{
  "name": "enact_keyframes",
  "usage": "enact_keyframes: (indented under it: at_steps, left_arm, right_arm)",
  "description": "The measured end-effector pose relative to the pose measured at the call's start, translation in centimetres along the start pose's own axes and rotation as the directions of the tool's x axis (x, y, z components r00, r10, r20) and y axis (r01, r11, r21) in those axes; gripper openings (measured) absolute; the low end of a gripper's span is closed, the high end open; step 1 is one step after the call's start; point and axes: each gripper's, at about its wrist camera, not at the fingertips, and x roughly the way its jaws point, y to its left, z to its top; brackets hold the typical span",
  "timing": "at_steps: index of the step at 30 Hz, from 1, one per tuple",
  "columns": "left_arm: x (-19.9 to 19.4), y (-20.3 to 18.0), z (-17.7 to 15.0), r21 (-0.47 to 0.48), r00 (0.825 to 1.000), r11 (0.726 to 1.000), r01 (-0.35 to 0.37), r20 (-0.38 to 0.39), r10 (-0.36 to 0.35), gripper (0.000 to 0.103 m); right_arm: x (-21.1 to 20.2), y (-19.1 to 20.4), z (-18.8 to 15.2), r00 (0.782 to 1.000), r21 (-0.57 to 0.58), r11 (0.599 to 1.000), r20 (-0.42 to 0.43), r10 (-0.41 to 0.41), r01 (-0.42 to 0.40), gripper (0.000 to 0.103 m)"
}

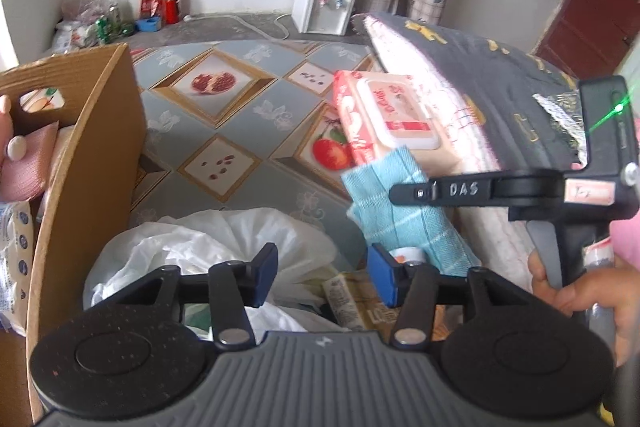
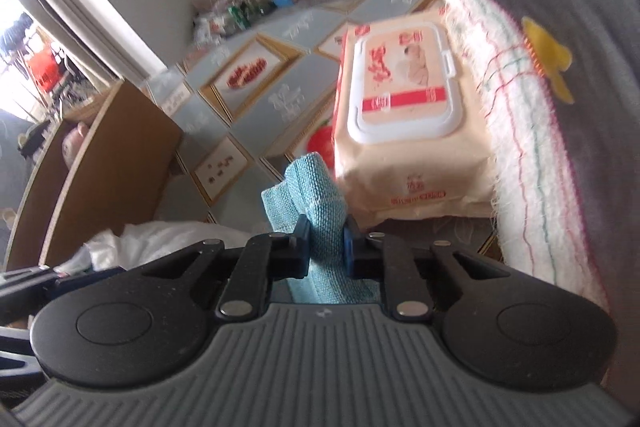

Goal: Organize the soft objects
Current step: 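Grasp the light-blue towel with the right tool and lift it, then carry the towel with the right tool over the cardboard box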

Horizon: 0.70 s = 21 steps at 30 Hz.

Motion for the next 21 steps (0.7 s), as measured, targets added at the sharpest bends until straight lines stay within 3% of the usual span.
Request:
enact_keyframes:
  at_steps: [6,12,21]
  left_arm:
    - [-1.7,-1.4,-0.1,0.051,0.997,0.997,0.05,0.06,-0.054,0.066]
    - [-3.7,-3.1,-0.1,0.119,0.987,0.989,0.091,0.124,-0.106,0.077]
    - [-6.1,-4.0,-0.4,0.169,0.971,0.976,0.134,0.175,-0.164,0.08]
  right_arm:
    - [-3.9,0.1,0.5,0.993,0.042,0.996,0.09,0.076,-0.08,0.014]
    - [-7.3,1.1,0.7,0.973,0.055,0.981,0.148,0.178,-0.188,0.014]
    - [-11.5,4.4,0.5,0.932,0.047,0.939,0.147,0.331,-0.341,0.014]
